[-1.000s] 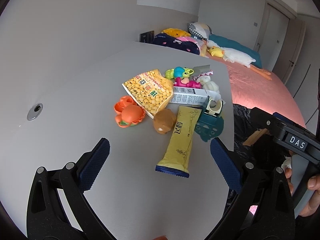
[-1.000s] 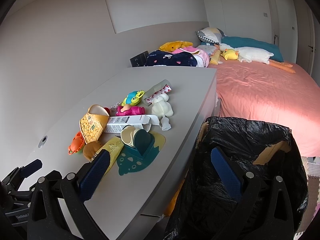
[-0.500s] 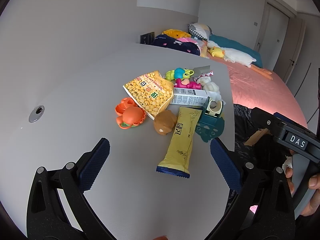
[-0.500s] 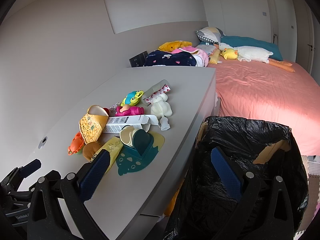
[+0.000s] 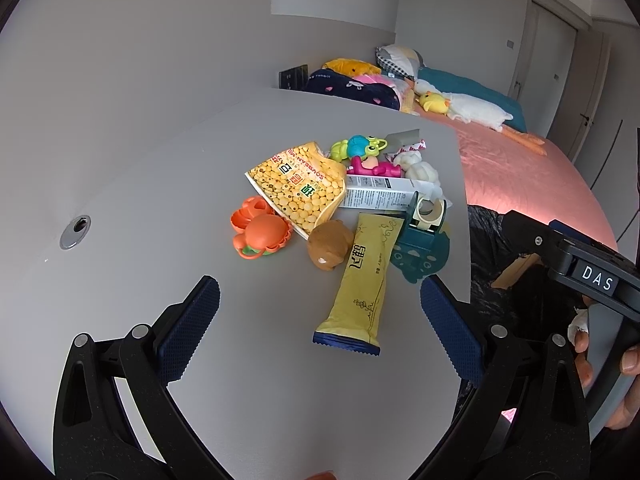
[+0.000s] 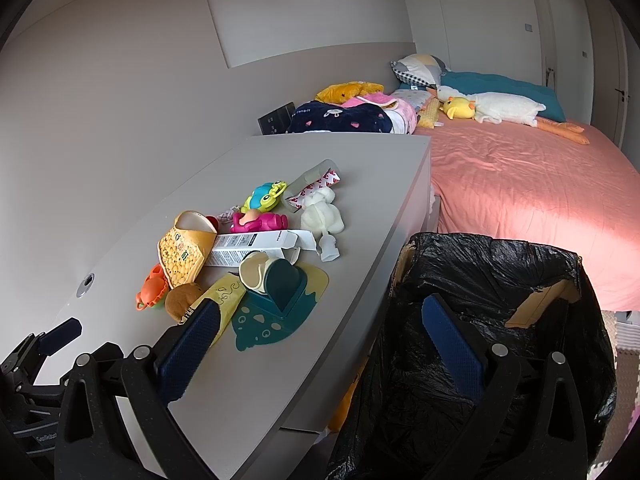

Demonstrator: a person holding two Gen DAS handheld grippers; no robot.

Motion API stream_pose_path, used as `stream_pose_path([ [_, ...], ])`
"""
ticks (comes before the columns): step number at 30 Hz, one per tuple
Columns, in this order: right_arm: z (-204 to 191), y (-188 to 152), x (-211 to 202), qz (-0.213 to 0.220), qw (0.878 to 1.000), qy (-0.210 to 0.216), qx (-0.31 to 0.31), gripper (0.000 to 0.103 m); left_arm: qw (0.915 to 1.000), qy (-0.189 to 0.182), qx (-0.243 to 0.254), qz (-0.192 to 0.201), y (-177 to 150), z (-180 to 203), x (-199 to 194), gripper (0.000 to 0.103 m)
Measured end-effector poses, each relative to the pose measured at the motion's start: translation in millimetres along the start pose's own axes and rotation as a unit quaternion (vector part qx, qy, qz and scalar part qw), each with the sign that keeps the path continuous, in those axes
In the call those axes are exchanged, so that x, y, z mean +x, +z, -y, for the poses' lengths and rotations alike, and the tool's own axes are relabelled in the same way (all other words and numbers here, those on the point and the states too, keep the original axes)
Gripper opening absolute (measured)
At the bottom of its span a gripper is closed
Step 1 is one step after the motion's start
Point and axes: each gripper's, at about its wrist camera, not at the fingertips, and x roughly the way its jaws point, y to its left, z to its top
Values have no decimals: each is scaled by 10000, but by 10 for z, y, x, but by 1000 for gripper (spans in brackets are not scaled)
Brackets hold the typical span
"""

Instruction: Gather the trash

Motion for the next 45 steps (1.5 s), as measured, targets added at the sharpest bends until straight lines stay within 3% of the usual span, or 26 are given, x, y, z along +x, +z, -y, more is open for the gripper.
stream_pose_path([
  [21, 58, -15, 8, -29, 10000, -10, 37, 100, 9998, 19, 120, -156, -53, 95, 83, 97],
  [33, 215, -16, 148, -102, 9996, -70, 265, 101, 9994, 11, 214, -253, 15, 254, 335, 97],
  [38, 240, -21, 206, -107, 9996, -63, 267, 101, 9983, 13, 453, -374, 3, 360, 485, 81],
  [45, 114, -17, 335, -161, 9997, 58, 165, 101, 9962, -5, 554, -674, -72, 397, 667, 44],
])
